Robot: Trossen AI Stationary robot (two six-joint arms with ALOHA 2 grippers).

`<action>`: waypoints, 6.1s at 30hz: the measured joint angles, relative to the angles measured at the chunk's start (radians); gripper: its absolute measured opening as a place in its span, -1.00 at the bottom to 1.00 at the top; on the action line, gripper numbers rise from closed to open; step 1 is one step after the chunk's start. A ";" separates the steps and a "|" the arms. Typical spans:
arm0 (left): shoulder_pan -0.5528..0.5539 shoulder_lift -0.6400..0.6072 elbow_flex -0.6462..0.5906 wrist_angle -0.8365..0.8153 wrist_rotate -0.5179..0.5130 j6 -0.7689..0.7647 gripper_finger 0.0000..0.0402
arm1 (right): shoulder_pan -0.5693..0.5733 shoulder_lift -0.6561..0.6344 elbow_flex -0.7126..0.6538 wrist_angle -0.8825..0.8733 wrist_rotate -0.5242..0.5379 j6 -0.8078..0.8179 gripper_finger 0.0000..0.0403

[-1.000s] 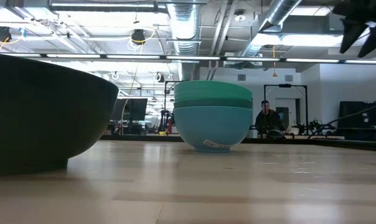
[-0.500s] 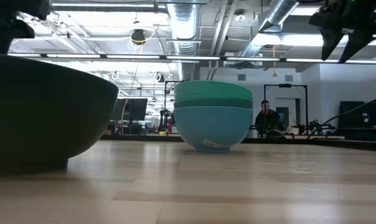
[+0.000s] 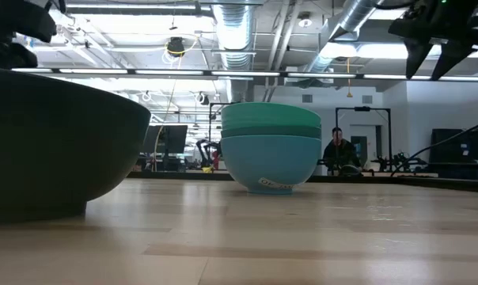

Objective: Nest bowls inside each other
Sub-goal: Stack the left black bowl on the blue bowl, then stack the black bowl on the black bowl

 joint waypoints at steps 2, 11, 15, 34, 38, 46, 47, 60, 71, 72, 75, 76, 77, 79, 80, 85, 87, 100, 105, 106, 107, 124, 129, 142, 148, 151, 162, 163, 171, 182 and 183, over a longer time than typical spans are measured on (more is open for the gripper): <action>-0.002 0.002 0.000 0.049 0.042 -0.020 -0.12 | 0.000 0.011 0.000 0.000 0.000 0.006 0.52; 0.001 0.137 -0.037 0.043 0.157 0.009 -0.02 | 0.000 0.072 0.000 0.014 0.000 0.007 0.52; 0.017 0.188 -0.076 0.136 0.173 0.051 -0.02 | 0.000 0.088 0.000 0.014 0.000 0.006 0.52; 0.148 0.217 -0.023 0.206 0.152 0.135 -0.98 | -0.001 0.088 0.000 0.014 0.008 -0.037 0.52; 0.227 0.217 0.096 0.217 0.119 0.198 -0.99 | -0.001 0.087 0.000 0.014 0.012 -0.052 0.52; 0.404 0.356 0.444 0.109 0.102 0.385 -0.99 | -0.001 0.087 0.000 0.013 0.003 -0.055 0.52; 0.423 0.403 0.498 0.093 0.103 0.419 -0.99 | -0.001 0.087 0.000 0.013 0.003 -0.055 0.52; 0.693 1.064 1.384 -0.105 0.083 0.972 -1.00 | 0.099 0.037 0.000 -0.011 -0.006 -0.006 0.52; 0.775 1.287 1.537 -0.110 0.156 1.052 -1.00 | 0.217 -0.076 0.000 -0.145 0.057 0.154 0.52; 0.775 1.298 1.536 -0.104 0.156 1.053 -1.00 | 0.221 -0.081 0.000 -0.145 0.057 0.154 0.52; 0.776 1.317 1.544 -0.080 0.158 1.060 -1.00 | 0.224 -0.086 0.000 -0.143 0.059 0.149 0.52; 0.776 1.325 1.547 -0.076 0.159 1.060 -1.00 | 0.222 -0.082 0.000 -0.139 0.059 0.142 0.52; 0.777 1.330 1.547 -0.074 0.161 1.060 -1.00 | 0.221 -0.078 0.000 -0.139 0.059 0.140 0.52; 0.780 1.341 1.540 -0.074 0.172 1.061 -1.00 | 0.223 -0.074 0.000 -0.134 0.060 0.132 0.52; 0.781 1.351 1.540 -0.070 0.182 1.061 -1.00 | 0.223 -0.072 0.000 -0.130 0.060 0.130 0.52; 0.783 1.383 1.539 -0.087 0.189 1.061 -1.00 | 0.223 -0.057 0.000 -0.122 0.062 0.129 0.52; 0.781 1.382 1.537 -0.088 0.178 1.066 -1.00 | 0.224 -0.055 0.000 -0.117 0.063 0.129 0.52; 0.778 1.374 1.432 -0.080 0.177 1.035 -1.00 | 0.224 -0.055 0.000 -0.106 0.061 0.129 0.52; 0.759 1.383 1.483 -0.056 0.150 1.014 -0.86 | 0.224 -0.055 0.000 -0.107 0.062 0.128 0.52; 0.753 1.383 1.502 -0.052 0.147 1.017 -0.80 | 0.224 -0.055 0.000 -0.107 0.066 0.128 0.52; 0.748 1.383 1.525 -0.052 0.146 1.019 -0.75 | 0.224 -0.055 0.000 -0.107 0.069 0.128 0.52; 0.563 1.038 1.366 -0.174 0.049 0.832 -0.13 | 0.220 -0.057 0.000 -0.114 0.105 0.111 0.52; 0.503 0.887 0.939 0.042 0.022 0.662 -0.32 | 0.221 -0.057 0.000 -0.114 0.102 0.111 0.52; 0.251 0.663 0.495 0.398 0.006 0.308 -0.36 | 0.222 -0.056 0.000 -0.099 0.097 0.112 0.52; 0.154 0.662 0.457 0.405 -0.038 0.194 -0.23 | 0.222 -0.056 0.000 -0.096 0.092 0.130 0.52; 0.138 0.660 0.458 0.412 -0.043 0.151 -0.18 | 0.221 -0.056 0.000 -0.096 0.092 0.130 0.52; 0.130 0.706 0.375 0.566 0.015 0.068 -0.15 | 0.221 -0.056 0.000 -0.096 0.085 0.130 0.52; 0.130 0.707 0.376 0.571 0.008 0.064 -0.15 | 0.222 -0.055 0.000 -0.097 0.084 0.130 0.52; 0.135 0.709 0.366 0.609 0.013 0.062 -0.15 | 0.222 -0.056 0.000 -0.109 0.083 0.128 0.52; 0.139 0.710 0.244 0.728 0.051 -0.002 -0.17 | 0.221 -0.056 0.000 -0.111 0.083 0.119 0.52; 0.143 0.710 0.244 0.733 0.051 0.011 -0.19 | 0.222 -0.056 0.000 -0.111 0.083 0.119 0.52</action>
